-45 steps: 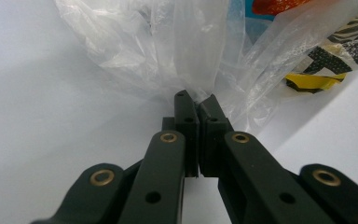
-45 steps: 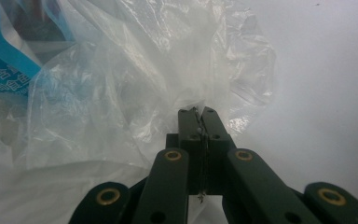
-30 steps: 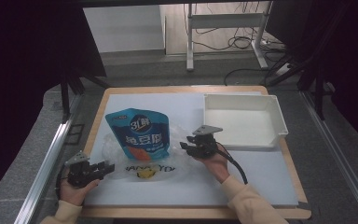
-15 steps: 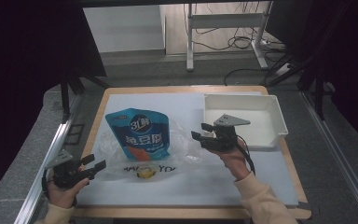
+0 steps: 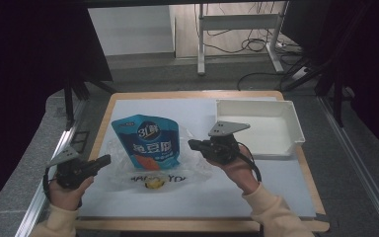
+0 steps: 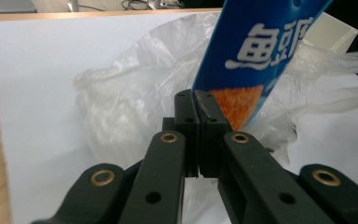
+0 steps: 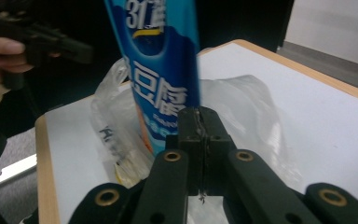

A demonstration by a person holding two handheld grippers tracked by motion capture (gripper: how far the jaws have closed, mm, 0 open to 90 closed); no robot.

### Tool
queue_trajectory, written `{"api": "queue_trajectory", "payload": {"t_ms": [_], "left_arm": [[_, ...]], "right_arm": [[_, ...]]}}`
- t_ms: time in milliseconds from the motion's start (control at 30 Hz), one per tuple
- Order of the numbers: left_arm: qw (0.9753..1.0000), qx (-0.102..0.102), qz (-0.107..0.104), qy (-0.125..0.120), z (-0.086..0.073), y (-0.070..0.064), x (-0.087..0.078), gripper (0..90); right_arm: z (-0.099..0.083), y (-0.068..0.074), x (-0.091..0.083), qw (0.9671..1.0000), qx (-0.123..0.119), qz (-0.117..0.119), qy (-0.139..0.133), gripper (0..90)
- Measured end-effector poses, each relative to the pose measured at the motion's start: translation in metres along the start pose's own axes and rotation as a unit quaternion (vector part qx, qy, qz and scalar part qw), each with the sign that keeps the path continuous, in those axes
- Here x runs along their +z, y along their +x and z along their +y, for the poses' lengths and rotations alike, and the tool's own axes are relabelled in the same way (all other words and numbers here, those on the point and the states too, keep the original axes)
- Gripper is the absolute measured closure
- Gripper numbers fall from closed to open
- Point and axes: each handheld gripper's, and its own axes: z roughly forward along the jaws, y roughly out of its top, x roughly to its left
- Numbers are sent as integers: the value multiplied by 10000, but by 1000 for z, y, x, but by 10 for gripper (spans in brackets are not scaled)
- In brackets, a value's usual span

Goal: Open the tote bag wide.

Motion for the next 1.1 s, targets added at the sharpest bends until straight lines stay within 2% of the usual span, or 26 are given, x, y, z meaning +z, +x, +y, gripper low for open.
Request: {"api": "queue_trajectory", "payload": {"t_ms": [133,367,500,533,567,733,867,967,1100], "left_arm": [[9999,-49,-25,90,9,6,16,900],[9996,-112,12,255,13,14,33,900],[9991,-127,-15,408,17,27,53,900],[9991,-127,-15,408,17,27,53,900],[9984,-128,-25,545,17,32,65,900],[9966,-176,-31,805,14,41,95,900],[9951,-134,-4,977,11,48,112,900],[9939,-146,15,1097,8,56,123,900],[9927,-194,20,1188,4,64,136,900]], "right_arm": [[1,8,11,9999,-43,125,102,888],[-21,12,31,9987,26,270,425,889],[-34,14,48,9973,32,277,678,889],[-34,14,48,9973,32,277,678,889],[-44,13,59,9962,9,216,845,889],[-66,9,84,9926,19,143,1208,889],[-78,6,97,9911,108,122,1323,888],[-84,4,105,9899,19,86,1416,889],[-92,6,110,9878,0,236,1542,889]]}}
